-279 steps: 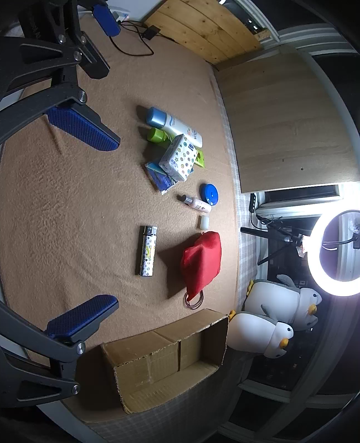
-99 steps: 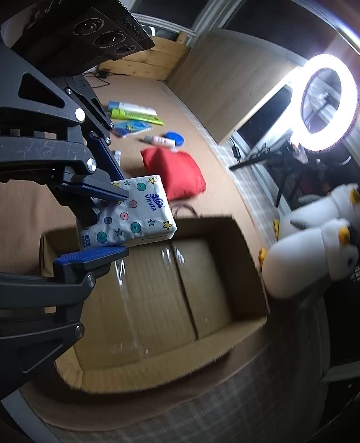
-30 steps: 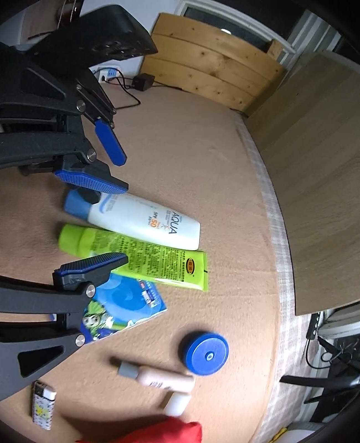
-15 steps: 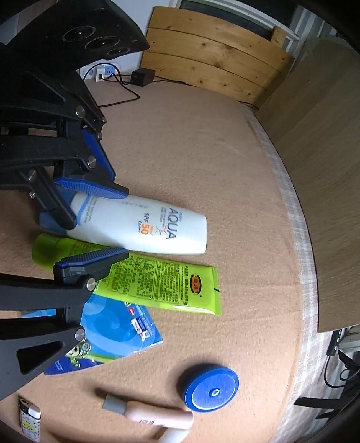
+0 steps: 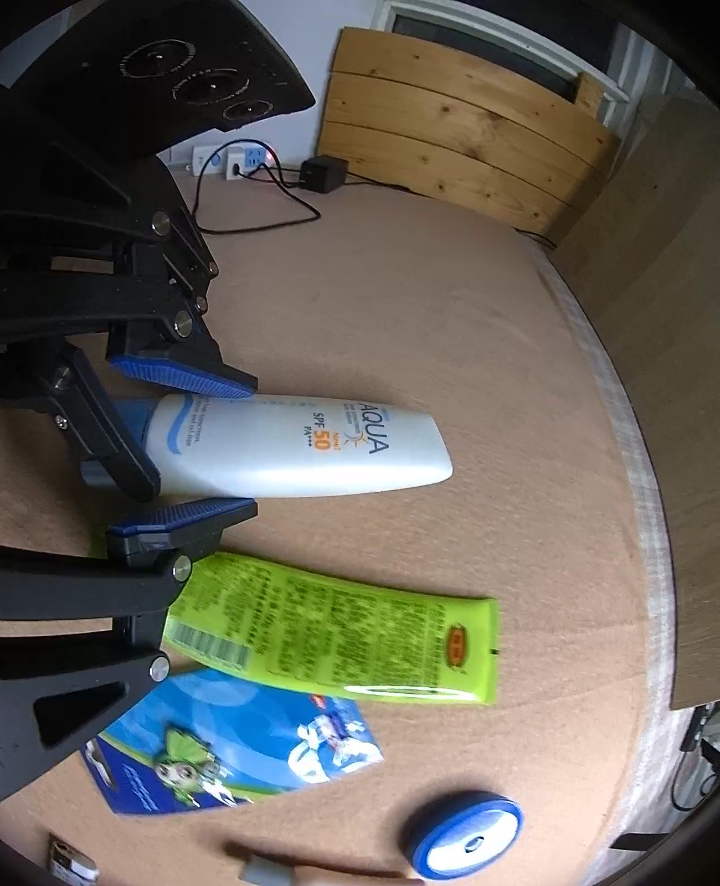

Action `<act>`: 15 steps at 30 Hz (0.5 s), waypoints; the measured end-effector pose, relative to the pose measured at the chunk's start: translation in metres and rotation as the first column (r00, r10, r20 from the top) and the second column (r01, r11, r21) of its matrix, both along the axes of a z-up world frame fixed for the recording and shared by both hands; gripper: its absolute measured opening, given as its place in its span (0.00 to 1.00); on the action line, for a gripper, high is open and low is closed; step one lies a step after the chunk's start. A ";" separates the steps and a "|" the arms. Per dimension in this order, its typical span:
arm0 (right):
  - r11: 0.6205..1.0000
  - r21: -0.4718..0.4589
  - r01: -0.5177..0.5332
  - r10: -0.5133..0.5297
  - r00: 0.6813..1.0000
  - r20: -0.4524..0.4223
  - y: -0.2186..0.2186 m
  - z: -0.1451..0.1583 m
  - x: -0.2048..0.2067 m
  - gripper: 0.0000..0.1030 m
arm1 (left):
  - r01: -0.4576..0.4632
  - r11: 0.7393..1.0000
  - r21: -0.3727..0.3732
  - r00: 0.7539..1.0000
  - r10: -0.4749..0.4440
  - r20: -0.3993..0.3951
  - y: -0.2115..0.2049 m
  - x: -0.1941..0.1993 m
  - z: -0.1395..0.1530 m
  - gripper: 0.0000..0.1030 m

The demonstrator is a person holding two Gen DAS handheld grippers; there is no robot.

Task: Organize objects
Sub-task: 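Return the right gripper to the AQUA sunscreen tube and grasp it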

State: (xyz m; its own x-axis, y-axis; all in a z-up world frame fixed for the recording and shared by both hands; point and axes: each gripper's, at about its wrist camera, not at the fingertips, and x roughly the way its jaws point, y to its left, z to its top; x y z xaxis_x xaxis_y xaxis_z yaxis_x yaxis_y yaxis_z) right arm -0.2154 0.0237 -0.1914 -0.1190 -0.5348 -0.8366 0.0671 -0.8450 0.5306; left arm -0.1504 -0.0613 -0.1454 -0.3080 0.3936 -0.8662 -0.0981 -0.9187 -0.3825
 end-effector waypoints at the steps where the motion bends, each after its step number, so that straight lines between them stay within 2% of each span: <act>1: 1.000 -0.004 -0.001 0.001 1.000 0.000 -0.001 0.000 0.003 0.32 | -0.006 1.000 0.002 1.000 0.006 0.000 -0.001 0.004 0.000 0.53; 9: 1.000 -0.004 -0.013 0.013 1.000 -0.029 -0.005 0.011 0.032 0.32 | -0.033 0.999 -0.018 0.999 0.033 -0.019 0.003 0.034 0.007 0.52; 15: 1.000 -0.008 -0.011 0.010 0.996 -0.084 0.006 0.037 0.053 0.32 | -0.037 0.999 -0.033 0.997 0.035 -0.064 0.014 0.051 0.029 0.50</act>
State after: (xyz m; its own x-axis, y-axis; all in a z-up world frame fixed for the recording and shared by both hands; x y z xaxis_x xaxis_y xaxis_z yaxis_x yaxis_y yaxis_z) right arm -0.1625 0.0300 -0.1546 -0.1829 -0.5433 -0.8194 0.1202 -0.8395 0.5298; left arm -0.0995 -0.0473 -0.1161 -0.3764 0.3522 -0.8569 -0.0880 -0.9343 -0.3454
